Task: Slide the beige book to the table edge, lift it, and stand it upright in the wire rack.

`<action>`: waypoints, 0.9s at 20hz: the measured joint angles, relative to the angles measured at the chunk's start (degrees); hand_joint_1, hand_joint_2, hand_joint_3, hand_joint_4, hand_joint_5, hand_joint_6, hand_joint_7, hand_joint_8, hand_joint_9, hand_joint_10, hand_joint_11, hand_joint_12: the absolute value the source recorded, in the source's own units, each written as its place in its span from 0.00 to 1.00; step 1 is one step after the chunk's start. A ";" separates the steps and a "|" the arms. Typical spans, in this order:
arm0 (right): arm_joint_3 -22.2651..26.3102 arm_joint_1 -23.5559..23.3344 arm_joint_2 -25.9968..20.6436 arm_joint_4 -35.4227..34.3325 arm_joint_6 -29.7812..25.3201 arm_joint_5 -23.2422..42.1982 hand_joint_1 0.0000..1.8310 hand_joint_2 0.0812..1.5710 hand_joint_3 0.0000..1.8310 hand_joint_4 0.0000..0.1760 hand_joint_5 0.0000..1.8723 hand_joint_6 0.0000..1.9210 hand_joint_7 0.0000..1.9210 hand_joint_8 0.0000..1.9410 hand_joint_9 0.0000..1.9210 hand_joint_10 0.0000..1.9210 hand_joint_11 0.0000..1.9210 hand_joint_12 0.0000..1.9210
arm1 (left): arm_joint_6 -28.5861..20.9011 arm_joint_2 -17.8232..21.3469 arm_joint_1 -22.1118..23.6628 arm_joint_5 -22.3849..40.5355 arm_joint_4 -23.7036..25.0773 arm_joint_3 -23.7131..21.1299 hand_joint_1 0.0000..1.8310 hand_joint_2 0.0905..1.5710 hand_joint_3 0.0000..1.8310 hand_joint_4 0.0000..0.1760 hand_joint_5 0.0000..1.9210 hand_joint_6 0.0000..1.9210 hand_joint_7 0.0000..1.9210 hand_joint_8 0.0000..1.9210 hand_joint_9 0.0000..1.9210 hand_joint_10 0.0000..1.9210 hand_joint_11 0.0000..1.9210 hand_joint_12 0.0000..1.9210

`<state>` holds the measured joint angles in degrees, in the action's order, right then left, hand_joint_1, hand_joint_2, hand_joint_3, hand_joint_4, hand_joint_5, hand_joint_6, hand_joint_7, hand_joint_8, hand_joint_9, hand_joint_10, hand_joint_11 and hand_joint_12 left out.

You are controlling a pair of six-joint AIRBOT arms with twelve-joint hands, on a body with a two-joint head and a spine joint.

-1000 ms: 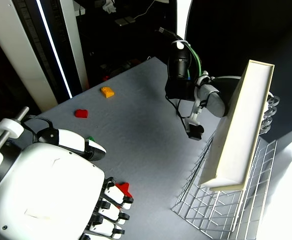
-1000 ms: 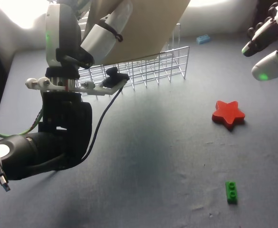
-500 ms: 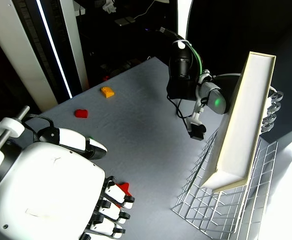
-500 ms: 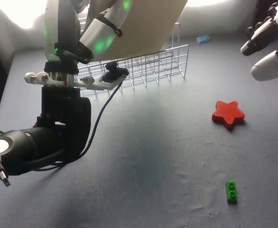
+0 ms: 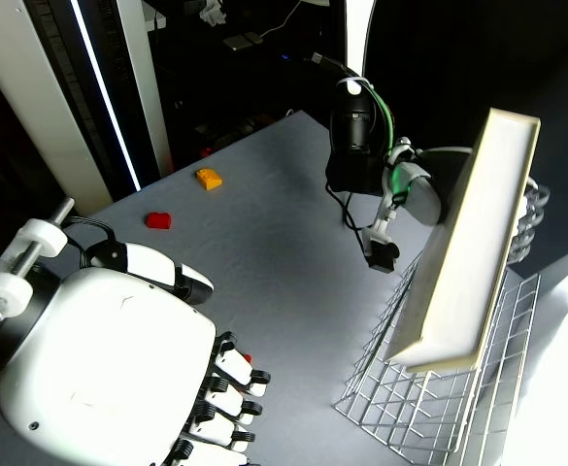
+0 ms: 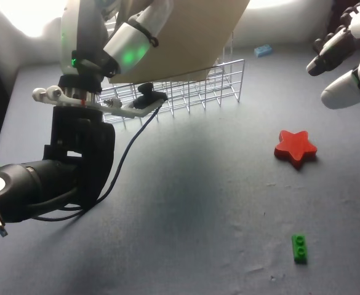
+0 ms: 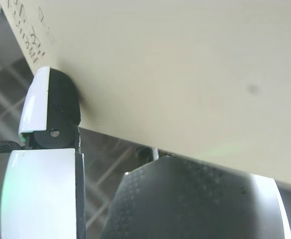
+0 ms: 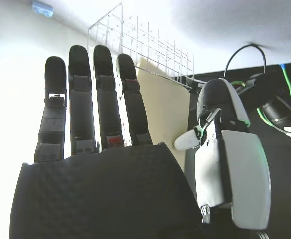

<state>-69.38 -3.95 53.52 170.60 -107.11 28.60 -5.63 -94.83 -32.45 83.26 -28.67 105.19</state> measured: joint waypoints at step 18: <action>0.00 0.42 -0.09 0.00 -0.48 -0.33 0.09 0.72 0.00 0.00 0.25 0.00 0.25 0.00 0.25 0.00 0.03 0.53 | -0.11 0.00 1.29 -5.07 -2.84 -0.02 0.72 0.77 0.00 0.00 0.38 0.65 0.39 0.72 0.39 0.78 0.34 0.78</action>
<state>-69.38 -3.53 53.43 170.60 -107.59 28.27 -5.74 -94.83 -31.16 78.19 -31.51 105.16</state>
